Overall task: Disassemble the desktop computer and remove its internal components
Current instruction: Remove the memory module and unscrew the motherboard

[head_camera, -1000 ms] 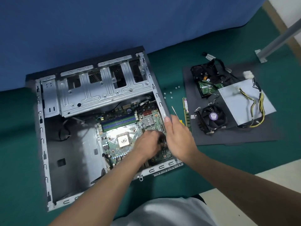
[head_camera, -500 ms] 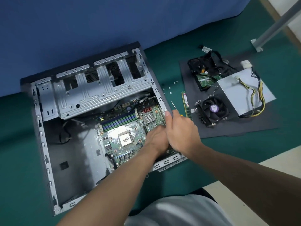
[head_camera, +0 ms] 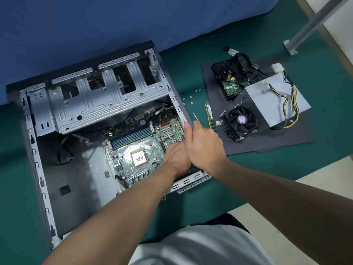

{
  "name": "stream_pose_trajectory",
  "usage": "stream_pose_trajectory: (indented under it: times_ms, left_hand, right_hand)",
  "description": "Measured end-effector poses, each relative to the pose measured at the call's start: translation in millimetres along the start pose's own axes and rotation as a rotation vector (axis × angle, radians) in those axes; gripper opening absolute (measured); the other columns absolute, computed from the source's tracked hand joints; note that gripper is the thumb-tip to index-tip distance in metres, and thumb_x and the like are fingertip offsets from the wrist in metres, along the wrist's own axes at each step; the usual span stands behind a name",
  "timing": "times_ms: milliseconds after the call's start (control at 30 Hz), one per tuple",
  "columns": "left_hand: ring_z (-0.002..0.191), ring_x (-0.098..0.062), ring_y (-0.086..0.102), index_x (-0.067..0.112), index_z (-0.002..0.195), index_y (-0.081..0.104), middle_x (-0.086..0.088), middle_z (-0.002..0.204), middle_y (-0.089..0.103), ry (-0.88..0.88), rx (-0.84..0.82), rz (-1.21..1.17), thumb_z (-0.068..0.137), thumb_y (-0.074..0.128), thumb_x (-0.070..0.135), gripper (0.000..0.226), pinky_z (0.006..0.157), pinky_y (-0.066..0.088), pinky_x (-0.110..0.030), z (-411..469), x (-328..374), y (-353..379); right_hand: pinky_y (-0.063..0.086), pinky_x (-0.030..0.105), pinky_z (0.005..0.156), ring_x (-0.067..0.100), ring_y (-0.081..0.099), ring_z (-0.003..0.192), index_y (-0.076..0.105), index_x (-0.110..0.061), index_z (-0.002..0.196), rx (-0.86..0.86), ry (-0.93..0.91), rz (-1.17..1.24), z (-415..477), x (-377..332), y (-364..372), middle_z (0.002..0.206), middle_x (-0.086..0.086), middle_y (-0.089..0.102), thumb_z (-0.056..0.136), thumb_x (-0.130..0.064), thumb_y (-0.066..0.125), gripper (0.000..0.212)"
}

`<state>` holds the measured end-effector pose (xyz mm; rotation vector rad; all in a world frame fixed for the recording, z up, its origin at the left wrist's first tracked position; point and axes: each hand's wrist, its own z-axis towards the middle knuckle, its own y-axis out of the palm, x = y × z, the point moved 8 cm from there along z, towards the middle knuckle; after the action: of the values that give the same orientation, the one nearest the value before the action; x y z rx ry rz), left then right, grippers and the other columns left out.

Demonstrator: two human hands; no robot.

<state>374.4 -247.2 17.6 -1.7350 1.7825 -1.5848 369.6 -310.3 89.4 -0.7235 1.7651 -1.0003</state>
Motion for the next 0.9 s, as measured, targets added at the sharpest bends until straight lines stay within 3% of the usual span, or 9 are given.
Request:
stream_pose_trajectory:
  times_ms: [100,167,267,367,433,600,733,900]
  left_hand:
    - [0.060,-0.013,0.052,0.016,0.082,0.059,0.000,0.068,0.060,-0.057,-0.002,0.022,0.091,0.047,0.009,0.016,0.068,0.039,-0.025,-4.5,-6.9,-0.9]
    - [0.049,-0.007,0.043,0.021,0.067,0.048,0.004,0.056,0.051,-0.129,0.024,-0.014,0.087,0.052,0.009,0.023,0.056,0.033,-0.023,-7.2,-13.9,-3.6]
    - [0.050,-0.008,0.047,0.021,0.069,0.046,0.004,0.057,0.051,-0.145,0.022,-0.067,0.089,0.051,0.007,0.025,0.060,0.042,-0.027,-7.2,-12.9,-3.9]
    - [0.068,-0.016,0.058,0.014,0.088,0.056,-0.001,0.074,0.061,-0.081,-0.035,-0.093,0.092,0.045,0.003,0.016,0.075,0.051,-0.030,-4.5,-5.0,0.6]
    - [0.072,-0.017,0.060,0.011,0.092,0.056,-0.002,0.077,0.062,-0.069,-0.053,-0.114,0.092,0.043,0.002,0.016,0.075,0.051,-0.029,-4.0,-5.4,3.0]
    - [0.050,-0.013,0.044,0.016,0.060,0.046,0.000,0.055,0.047,-0.174,0.023,-0.130,0.089,0.048,0.001,0.034,0.058,0.043,-0.030,-9.6,-14.7,-3.9]
    - [0.061,-0.014,0.052,0.010,0.082,0.059,-0.003,0.071,0.058,-0.114,-0.059,-0.155,0.090,0.047,0.002,0.016,0.064,0.046,-0.029,-6.9,-9.5,3.0]
    - [0.068,-0.018,0.051,0.010,0.090,0.058,-0.004,0.079,0.058,-0.023,-0.081,-0.073,0.089,0.047,0.004,0.013,0.068,0.044,-0.030,-9.3,0.0,-2.0]
  right_hand:
    - [0.038,0.041,0.067,0.037,0.060,0.081,0.048,-0.013,0.096,0.000,0.002,0.001,0.2,0.8,0.3,0.082,0.014,0.066,0.100,-0.047,0.020,0.044]
    - [0.038,0.041,0.067,0.038,0.060,0.082,0.047,-0.014,0.095,-0.009,0.004,0.004,0.2,0.4,0.8,0.083,0.014,0.066,0.100,-0.047,0.019,0.044]
    - [0.037,0.040,0.066,0.037,0.060,0.082,0.047,-0.014,0.094,-0.003,0.005,-0.010,0.4,-0.1,0.0,0.083,0.014,0.066,0.100,-0.047,0.020,0.043]
    - [0.035,0.039,0.066,0.036,0.060,0.082,0.042,-0.017,0.089,0.001,0.004,-0.025,0.1,0.0,0.1,0.083,0.013,0.066,0.100,-0.046,0.020,0.038]
    - [0.036,0.039,0.066,0.035,0.060,0.082,0.039,-0.018,0.087,-0.005,0.000,-0.022,0.2,-0.4,1.1,0.082,0.012,0.066,0.100,-0.046,0.020,0.036]
    - [0.039,0.042,0.070,0.037,0.059,0.084,0.042,-0.016,0.090,-0.017,0.013,-0.017,0.4,0.7,1.9,0.084,0.013,0.066,0.100,-0.047,0.020,0.039]
    - [0.034,0.039,0.066,0.036,0.059,0.083,0.039,-0.017,0.088,-0.002,0.000,-0.025,0.5,0.0,2.1,0.082,0.013,0.065,0.100,-0.046,0.021,0.037]
    - [0.034,0.039,0.065,0.037,0.059,0.083,0.040,-0.018,0.089,0.014,-0.003,-0.027,0.5,1.2,1.5,0.081,0.013,0.065,0.100,-0.046,0.021,0.036]
